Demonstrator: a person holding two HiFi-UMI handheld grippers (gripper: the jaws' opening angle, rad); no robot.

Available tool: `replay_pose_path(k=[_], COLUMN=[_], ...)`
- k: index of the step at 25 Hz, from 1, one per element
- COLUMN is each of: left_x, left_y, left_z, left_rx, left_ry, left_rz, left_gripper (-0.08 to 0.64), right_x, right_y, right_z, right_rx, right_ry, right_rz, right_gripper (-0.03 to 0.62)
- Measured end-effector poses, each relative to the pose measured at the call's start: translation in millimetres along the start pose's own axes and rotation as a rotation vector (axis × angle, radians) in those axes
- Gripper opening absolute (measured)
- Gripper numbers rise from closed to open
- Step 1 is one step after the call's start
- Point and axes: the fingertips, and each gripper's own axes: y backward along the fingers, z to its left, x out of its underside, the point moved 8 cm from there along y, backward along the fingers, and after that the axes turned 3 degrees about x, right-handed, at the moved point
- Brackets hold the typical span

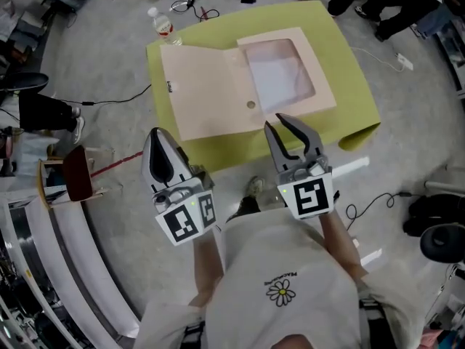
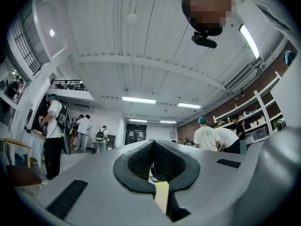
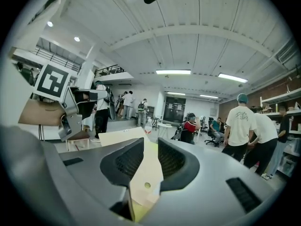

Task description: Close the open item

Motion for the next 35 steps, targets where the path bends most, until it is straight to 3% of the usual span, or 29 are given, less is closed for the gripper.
replay_pose_path(k=[4,8,11,14,19,26,35], left_x=[-2.5,-5.6,3.0,14.2,16.0,25.5,30.2], left_y=[-0.5,2.7,7.9,11.0,17.4,23.6,21.7], left_z=[21.3,39.6,49.7,57.5,72.2,84.4,78.0], left_rx=[0.01,0.016,0.037,0.07,0.052,0.03,0.062], left_ry=[-0.006,-0.009,-0.025,-0.053,-0.055,-0.049,-0.043], left_rz=[-0.006,-0.013,0.039,0.102,0.102,0.122,0.128], left_gripper=[0.014,0.014,0.014,0.014,0.014,0.014,0.014], right_x=[-4.2,-12.5,-9.4,-1.0,30.4,51.5,37.4], right_y=[-12.0,-23.6,-38.4,-60.8,-91.5,-115.6,-124.7], right_z=[32.9,59.7,81.5,106.7,140.8,156.9,158.8], right_rx=[-0.071,-0.09,-0.141,-0.178,-0.205,-0.152,-0.057], right_ry=[0.024,0.041,0.05,0.102,0.162,0.25,0.221], right_rz=[0.04,0.039,0.053,0.051,0.129,0.191,0.162], right_gripper=[0.135,0.138,0.144,0.144,0.144,0.149,0.085])
